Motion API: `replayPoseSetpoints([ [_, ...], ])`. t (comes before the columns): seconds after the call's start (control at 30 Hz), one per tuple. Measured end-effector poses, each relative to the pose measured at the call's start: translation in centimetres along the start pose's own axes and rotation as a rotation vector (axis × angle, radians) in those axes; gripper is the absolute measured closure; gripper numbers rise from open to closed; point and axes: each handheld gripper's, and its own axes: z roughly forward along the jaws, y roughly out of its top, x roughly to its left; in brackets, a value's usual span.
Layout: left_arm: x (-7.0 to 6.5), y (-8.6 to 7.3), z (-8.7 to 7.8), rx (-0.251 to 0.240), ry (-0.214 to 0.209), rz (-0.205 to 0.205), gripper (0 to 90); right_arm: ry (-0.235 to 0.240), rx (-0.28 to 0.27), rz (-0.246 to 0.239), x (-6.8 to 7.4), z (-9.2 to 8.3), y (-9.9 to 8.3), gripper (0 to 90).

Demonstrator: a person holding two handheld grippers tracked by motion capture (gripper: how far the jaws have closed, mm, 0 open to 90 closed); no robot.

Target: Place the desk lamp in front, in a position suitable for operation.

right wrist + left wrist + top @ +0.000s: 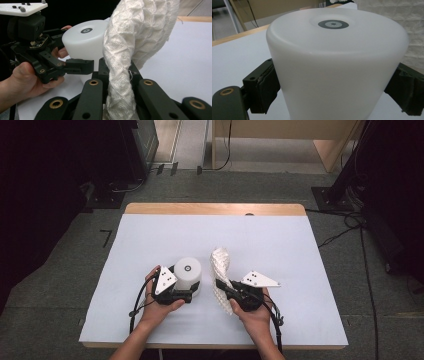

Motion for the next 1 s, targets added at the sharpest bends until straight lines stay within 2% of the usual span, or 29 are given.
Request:
replayPoseSetpoints([
  [0.07,0.1,-0.1,-0.1,0.001,0.0,-0.003,8.4,-0.002,-0.003,-0.003,-0.1,0.0,0.0,80.4],
  [0.1,0.1,-0.2,-0.2,0.005,0.007,-0.021,8.4,-0.003,-0.002,-0.001,-0.1,0.0,0.0,80.5],
  [0.2,-0.3,-0.2,-0.5,-0.025,0.051,-0.055,4.9,-0.004,0.003,0.002,-0.3,0.1,-0.1,80.4],
  [0.27,-1.1,-0.2,-0.4,-0.028,0.089,-0.073,3.7,-0.005,0.003,0.001,-0.4,0.1,-0.2,80.4],
  [0.3,-1.7,-0.1,-0.2,-0.018,0.134,-0.07,3.7,-0.005,0.004,0.008,-0.4,0.2,-0.2,80.4],
  [0.37,-2.2,0.0,0.1,-0.009,0.183,-0.07,4.1,-0.006,0.01,0.008,-0.4,0.3,-0.3,80.4],
  [0.43,-2.3,0.1,0.3,0.001,0.213,-0.085,5.5,-0.004,0.011,0.01,-0.4,0.3,-0.4,80.4],
  [0.47,-2.2,0.1,0.4,0.003,0.208,-0.09,7.1,-0.005,0.016,0.011,-0.4,0.4,-0.5,80.4],
  [0.53,-2.0,0.1,0.2,-0.005,0.18,-0.092,8.5,-0.001,0.027,0.01,-0.3,0.7,-0.8,80.4],
  [0.6,-1.4,0.2,0.1,-0.005,0.131,-0.103,8.8,0.005,0.036,0.006,-0.2,1.0,-0.9,80.4],
  [0.63,-1.0,0.2,-0.1,-0.012,0.089,-0.122,8.8,0.004,0.039,0.003,-0.1,1.1,-1.0,80.4],
  [0.67,-0.2,0.3,-0.4,-0.034,0.023,-0.163,8.8,0.007,0.043,0.003,0.0,1.2,-1.1,80.4],
  [0.7,0.7,0.5,-0.9,-0.078,-0.075,-0.211,8.9,0.015,0.053,-0.003,0.3,1.5,-1.2,80.4],
  [0.73,0.7,0.5,-0.9,-0.078,-0.075,-0.211,8.9,0.015,0.053,-0.003,0.3,1.5,-1.2,80.4],
  [0.77,1.2,0.7,-1.2,-0.1,-0.128,-0.228,8.9,0.017,0.055,-0.001,0.4,1.6,-1.3,80.4],
  [0.8,1.4,0.9,-1.3,-0.105,-0.159,-0.233,8.9,0.021,0.06,-0.008,0.5,1.7,-1.4,80.3],
  [0.83,1.6,1.2,-1.6,-0.124,-0.214,-0.234,8.9,0.03,0.065,-0.011,0.8,1.9,-1.5,80.4],
  [1.0,1.5,1.3,-1.6,-0.114,-0.246,-0.221,8.9,0.051,0.071,-0.032,1.5,2.2,-1.5,80.3],
])
